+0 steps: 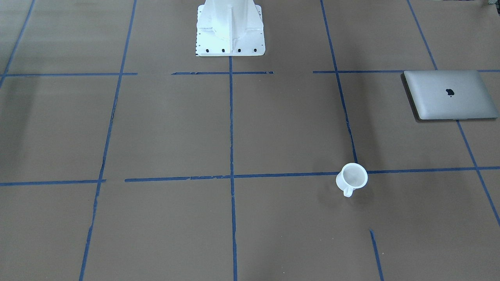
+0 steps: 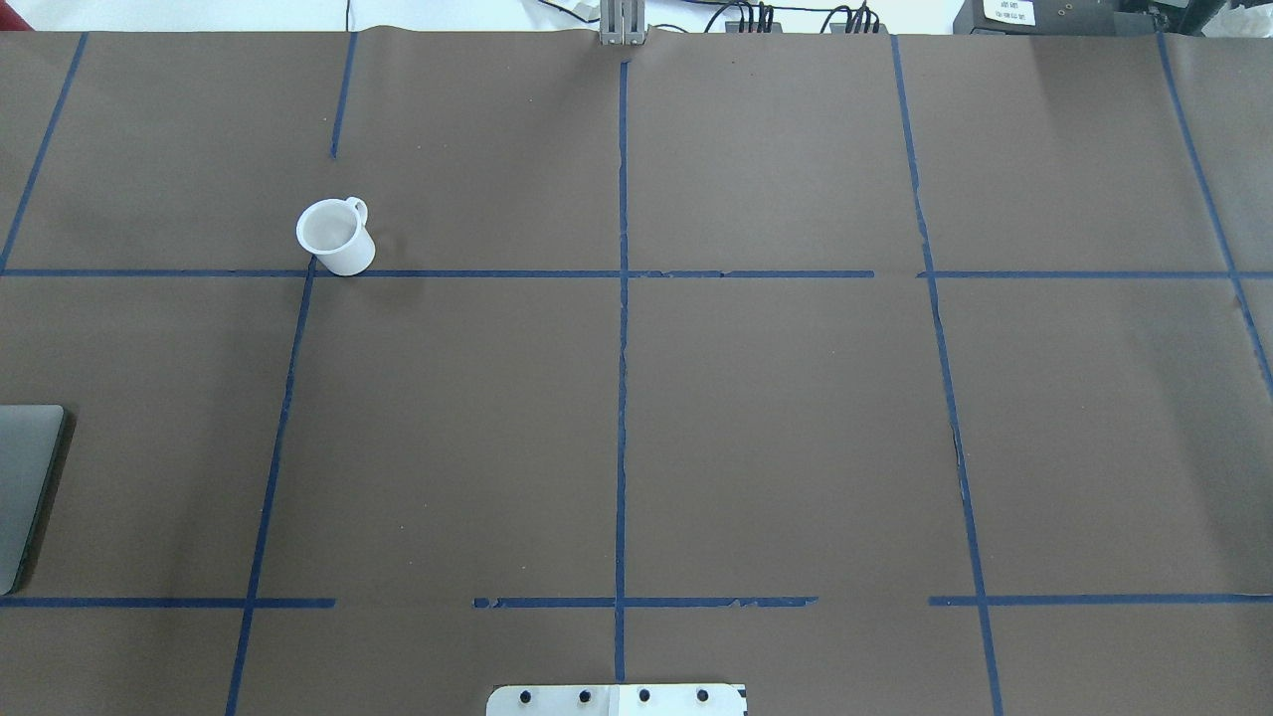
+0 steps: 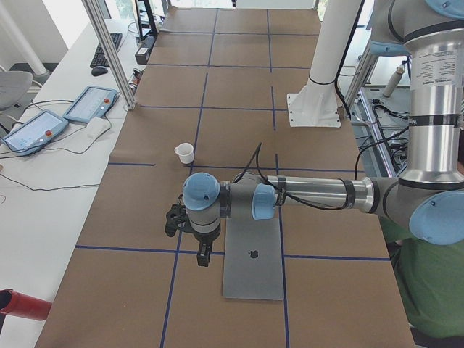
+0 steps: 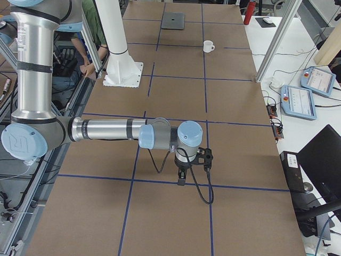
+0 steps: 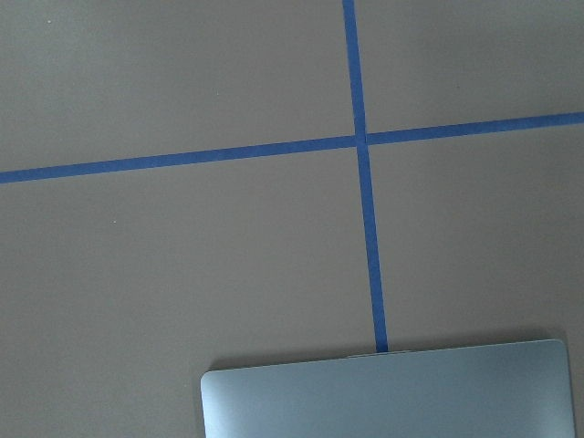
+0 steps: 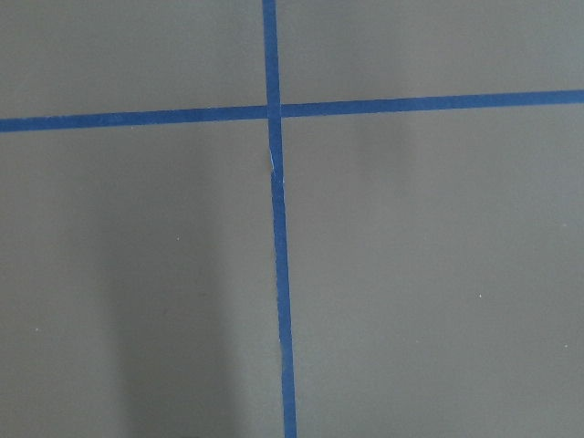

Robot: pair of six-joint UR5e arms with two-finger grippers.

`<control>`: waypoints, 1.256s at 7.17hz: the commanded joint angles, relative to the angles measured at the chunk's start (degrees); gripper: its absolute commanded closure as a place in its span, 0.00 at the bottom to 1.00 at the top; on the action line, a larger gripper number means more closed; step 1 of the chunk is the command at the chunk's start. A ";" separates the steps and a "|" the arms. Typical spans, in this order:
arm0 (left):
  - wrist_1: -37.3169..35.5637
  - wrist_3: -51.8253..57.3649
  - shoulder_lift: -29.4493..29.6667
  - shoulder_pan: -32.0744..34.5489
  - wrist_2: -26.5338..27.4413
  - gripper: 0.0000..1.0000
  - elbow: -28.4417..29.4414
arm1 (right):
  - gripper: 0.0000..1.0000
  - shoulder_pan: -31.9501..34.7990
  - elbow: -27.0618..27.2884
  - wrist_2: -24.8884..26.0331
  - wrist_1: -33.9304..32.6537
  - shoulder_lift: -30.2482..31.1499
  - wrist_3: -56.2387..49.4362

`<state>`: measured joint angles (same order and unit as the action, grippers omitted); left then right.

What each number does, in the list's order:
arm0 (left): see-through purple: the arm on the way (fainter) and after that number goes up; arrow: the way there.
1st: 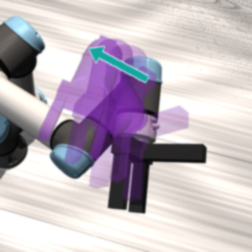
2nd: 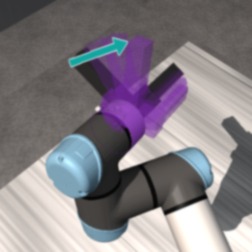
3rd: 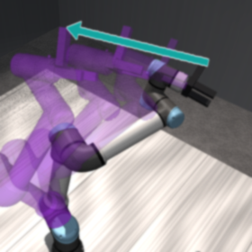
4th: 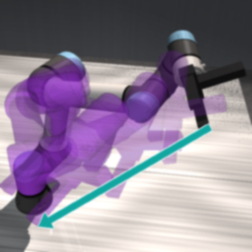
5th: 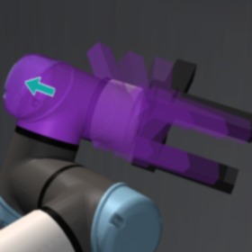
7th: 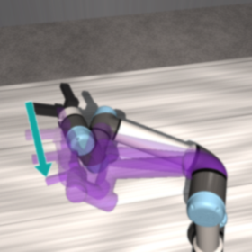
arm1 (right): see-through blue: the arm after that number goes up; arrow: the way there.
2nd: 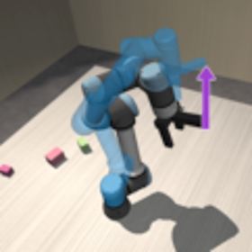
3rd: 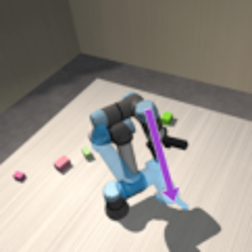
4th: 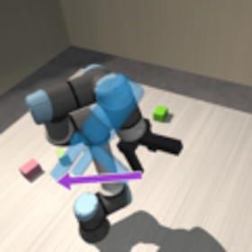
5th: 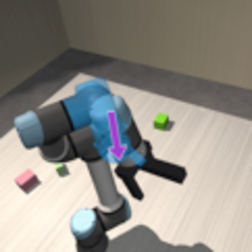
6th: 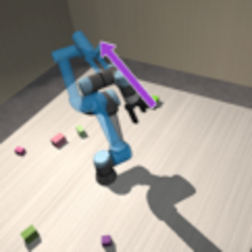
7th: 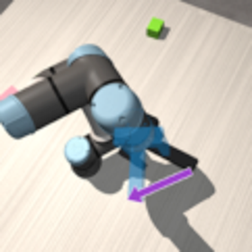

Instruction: Place cup on laptop

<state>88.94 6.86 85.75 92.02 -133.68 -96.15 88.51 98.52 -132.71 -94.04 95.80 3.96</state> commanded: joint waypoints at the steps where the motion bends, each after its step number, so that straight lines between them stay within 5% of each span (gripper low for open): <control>1: 0.87 0.00 0.20 0.00 0.00 0.00 0.52 | 0.00 0.00 0.00 0.00 0.00 0.00 0.00; 5: 2.53 -0.61 4.92 -2.35 -5.16 0.00 -1.15 | 0.00 0.00 0.00 0.00 0.00 0.00 0.00; 9: 2.20 -17.18 20.11 -18.50 -4.57 0.00 -0.88 | 0.00 0.00 0.00 0.00 0.00 0.00 0.00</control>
<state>91.06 -4.05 100.91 79.44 -138.53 -97.15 88.50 98.52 -132.72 -94.05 95.80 3.96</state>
